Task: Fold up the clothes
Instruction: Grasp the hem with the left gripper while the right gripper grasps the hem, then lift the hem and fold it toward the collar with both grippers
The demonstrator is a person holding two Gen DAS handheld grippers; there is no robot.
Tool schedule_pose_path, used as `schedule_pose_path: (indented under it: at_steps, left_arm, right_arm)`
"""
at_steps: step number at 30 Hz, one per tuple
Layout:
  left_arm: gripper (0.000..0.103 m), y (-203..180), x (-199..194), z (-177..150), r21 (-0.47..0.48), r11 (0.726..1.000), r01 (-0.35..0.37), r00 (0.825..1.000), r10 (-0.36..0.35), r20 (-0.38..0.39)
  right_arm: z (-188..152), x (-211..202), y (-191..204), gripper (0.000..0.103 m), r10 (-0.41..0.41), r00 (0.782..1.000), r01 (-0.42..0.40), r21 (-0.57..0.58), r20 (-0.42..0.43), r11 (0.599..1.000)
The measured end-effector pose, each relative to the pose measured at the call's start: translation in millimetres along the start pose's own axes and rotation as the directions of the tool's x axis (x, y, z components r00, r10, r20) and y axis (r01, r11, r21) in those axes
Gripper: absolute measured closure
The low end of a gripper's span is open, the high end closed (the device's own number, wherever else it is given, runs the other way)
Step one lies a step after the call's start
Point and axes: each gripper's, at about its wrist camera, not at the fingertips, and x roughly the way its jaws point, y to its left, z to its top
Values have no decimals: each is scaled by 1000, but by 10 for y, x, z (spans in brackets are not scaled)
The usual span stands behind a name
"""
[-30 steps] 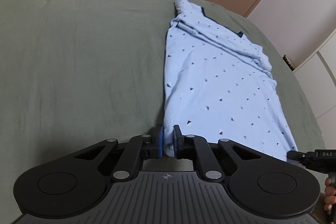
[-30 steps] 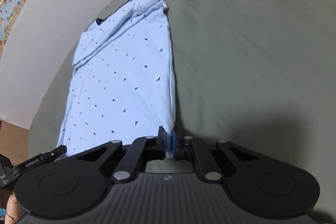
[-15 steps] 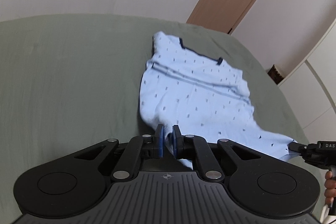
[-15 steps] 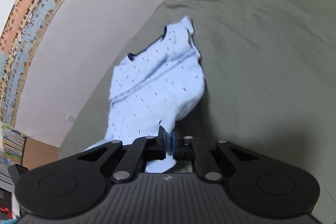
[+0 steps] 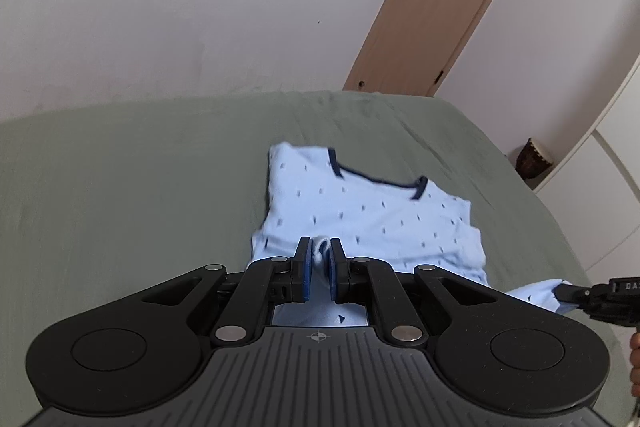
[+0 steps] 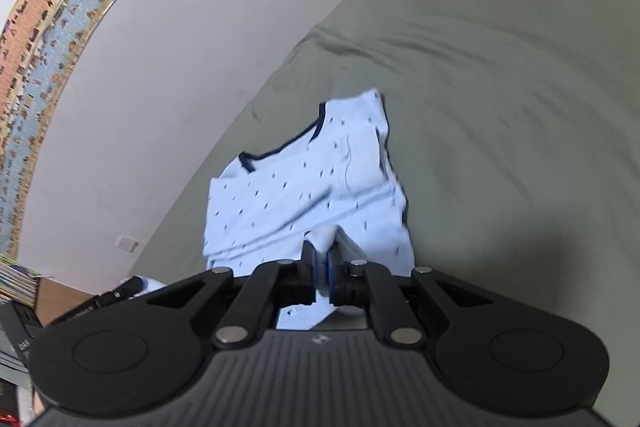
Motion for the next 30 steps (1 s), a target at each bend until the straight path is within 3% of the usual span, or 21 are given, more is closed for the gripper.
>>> schedule_pose_path:
  at_steps: [14, 21, 27, 28, 29, 30]
  left_arm:
    - [95, -56, 838, 958, 74, 993, -90, 995, 87, 46]
    - [95, -49, 1503, 1012, 85, 988, -129, 991, 130, -10]
    - [92, 64, 1814, 1004, 78, 985, -155, 987, 158, -35]
    - [84, 82, 1833, 1023, 63, 984, -165, 986, 167, -28]
    - [69, 105, 1849, 1045, 40, 983, -180, 983, 181, -16]
    - [63, 119, 1839, 1061, 24, 981, -193, 981, 193, -4]
  right_arm:
    - [1117, 812, 145, 97, -96, 995, 95, 13, 29, 995]
    - [1365, 1411, 7, 97, -165, 986, 165, 35, -1, 986]
    - [1461, 1686, -139, 95, -166, 986, 166, 50, -17, 985]
    - [1477, 1683, -160, 87, -164, 987, 164, 60, -5, 985]
    - [1491, 1660, -174, 72, -166, 986, 164, 70, 12, 984]
    - [1510, 1615, -187, 65, -170, 985, 167, 79, 41, 983]
